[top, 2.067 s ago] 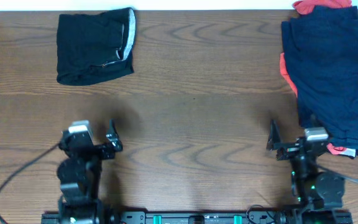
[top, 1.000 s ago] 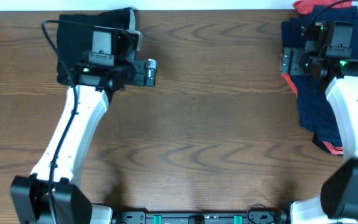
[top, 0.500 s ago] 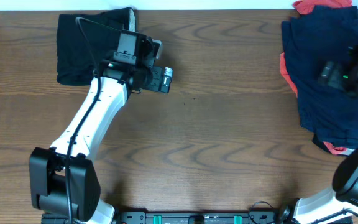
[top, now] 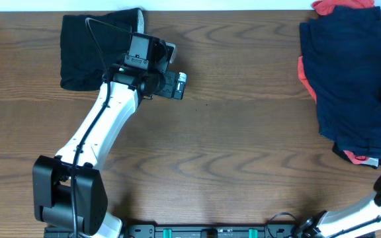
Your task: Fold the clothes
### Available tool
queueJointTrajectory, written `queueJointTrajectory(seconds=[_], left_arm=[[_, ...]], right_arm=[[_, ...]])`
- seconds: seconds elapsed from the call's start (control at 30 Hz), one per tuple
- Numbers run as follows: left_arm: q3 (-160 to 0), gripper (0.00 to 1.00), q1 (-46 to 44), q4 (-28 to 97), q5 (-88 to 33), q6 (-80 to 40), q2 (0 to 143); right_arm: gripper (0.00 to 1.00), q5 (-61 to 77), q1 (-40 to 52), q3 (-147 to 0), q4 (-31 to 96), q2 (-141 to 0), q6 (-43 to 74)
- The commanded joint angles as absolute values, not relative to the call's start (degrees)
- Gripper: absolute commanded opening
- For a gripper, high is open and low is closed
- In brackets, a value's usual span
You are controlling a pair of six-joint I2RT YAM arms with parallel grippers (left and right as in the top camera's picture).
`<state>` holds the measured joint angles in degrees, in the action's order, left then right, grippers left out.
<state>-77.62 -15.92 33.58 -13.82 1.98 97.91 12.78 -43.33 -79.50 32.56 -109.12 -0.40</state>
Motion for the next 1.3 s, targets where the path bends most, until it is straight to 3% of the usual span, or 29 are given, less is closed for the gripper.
queueJointTrajectory(seconds=[0.0, 0.43, 0.57, 0.8, 1.0, 1.13, 1.27], left_arm=[[-78.83, 0.98, -16.1, 33.52, -14.33, 2.98, 98.06], [-78.83, 0.98, -16.1, 31.57, -14.35, 2.96, 98.06], [-78.83, 0.98, -16.1, 31.59, -14.35, 2.96, 98.06], [-78.83, 0.98, -16.1, 31.64, -14.37, 2.94, 98.06], [-78.83, 0.98, -16.1, 31.7, -14.35, 2.92, 98.06], [-78.83, 0.99, -16.1, 31.77, -14.37, 2.94, 98.04], [-78.85, 0.92, -16.1, 31.73, -14.35, 2.94, 97.51]], right_arm=[[0.82, 14.44, -44.86, -80.12, 31.46, -112.09, 1.17], [0.79, 14.48, -48.36, -80.12, 27.73, -114.28, 1.23], [0.63, 15.57, -47.48, -79.92, 28.1, -114.67, 1.23], [0.19, 15.51, -44.49, -79.81, 28.4, -115.18, 0.51], [0.01, 14.85, -43.42, -79.81, 28.93, -115.18, 0.58], [0.01, 16.99, -43.33, -79.81, 29.32, -115.11, 0.58], [0.01, 22.28, -42.17, -79.92, 29.41, -114.72, 0.64]])
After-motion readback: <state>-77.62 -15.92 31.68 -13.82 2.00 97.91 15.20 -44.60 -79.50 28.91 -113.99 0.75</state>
